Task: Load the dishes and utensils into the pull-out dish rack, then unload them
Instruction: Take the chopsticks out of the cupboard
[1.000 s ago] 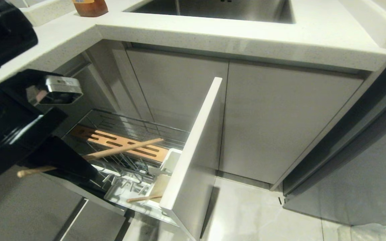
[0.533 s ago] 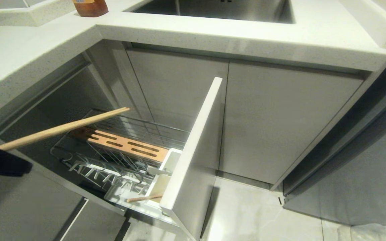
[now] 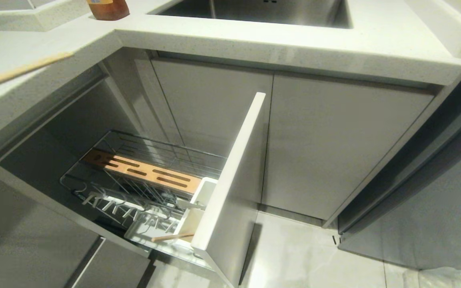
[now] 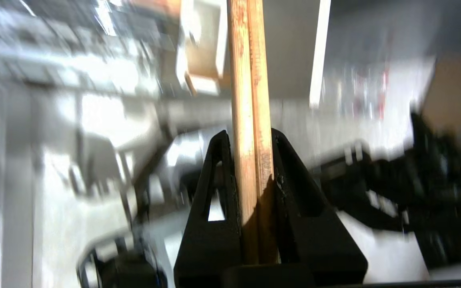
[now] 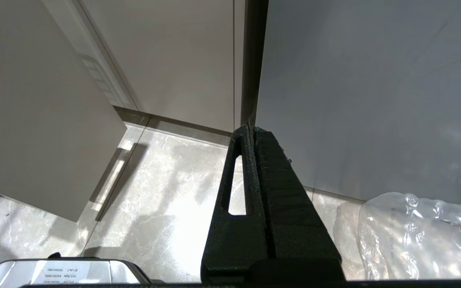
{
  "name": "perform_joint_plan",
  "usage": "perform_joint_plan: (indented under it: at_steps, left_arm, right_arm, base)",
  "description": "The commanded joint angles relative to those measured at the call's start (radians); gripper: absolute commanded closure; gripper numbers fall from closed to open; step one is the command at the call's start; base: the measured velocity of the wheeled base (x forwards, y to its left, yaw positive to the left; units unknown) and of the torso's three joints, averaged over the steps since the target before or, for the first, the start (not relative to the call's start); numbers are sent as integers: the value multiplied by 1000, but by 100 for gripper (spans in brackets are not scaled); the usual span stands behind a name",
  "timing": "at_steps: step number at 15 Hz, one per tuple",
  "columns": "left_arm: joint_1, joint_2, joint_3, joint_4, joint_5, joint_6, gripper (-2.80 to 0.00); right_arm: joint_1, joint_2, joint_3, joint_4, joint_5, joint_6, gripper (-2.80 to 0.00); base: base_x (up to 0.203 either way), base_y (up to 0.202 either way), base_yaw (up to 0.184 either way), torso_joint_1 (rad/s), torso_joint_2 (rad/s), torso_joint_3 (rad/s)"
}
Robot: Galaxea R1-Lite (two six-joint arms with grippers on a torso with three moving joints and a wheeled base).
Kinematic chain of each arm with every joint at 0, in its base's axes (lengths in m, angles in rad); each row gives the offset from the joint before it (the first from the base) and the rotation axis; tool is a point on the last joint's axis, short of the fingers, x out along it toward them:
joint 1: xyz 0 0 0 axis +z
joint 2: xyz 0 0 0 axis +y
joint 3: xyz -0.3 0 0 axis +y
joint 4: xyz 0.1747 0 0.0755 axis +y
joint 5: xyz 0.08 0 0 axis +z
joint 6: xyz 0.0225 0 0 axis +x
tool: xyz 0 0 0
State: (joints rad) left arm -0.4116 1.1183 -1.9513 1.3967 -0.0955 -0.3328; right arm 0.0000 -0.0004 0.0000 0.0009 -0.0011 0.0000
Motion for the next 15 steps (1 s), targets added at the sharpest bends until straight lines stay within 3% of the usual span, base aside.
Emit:
perform_joint_plan:
  at_steps: [1,5,7,9,11,15]
  left_arm:
    - [45,-57,0,-51,60,-3,0]
    - [179,-63,0,-131,172,-5,0]
    - [297,-51,0,-182,231,-5,0]
    - [407,-24,0,-242,340,-9,0]
    - [483,8,-1,-296,405,-15,0]
    - [670,95,-1,-417,434,-36,0]
  right_arm:
    - [0,0,0,0,0,0,0]
    - [0,0,0,1,0,0,0]
    - [0,0,0,-1,1,0,0]
    - [0,0,0,-1,0,0,0]
    - [0,0,0,-1,0,0,0]
    - [0,0,0,-1,1,0,0]
  base:
    - [0,0,0,0,0,0]
    - [0,0,0,0,0,0]
    - [0,0,0,0,0,0]
    - [0,0,0,0,0,0]
    - [0,0,0,0,0,0]
    - [0,0,0,0,0,0]
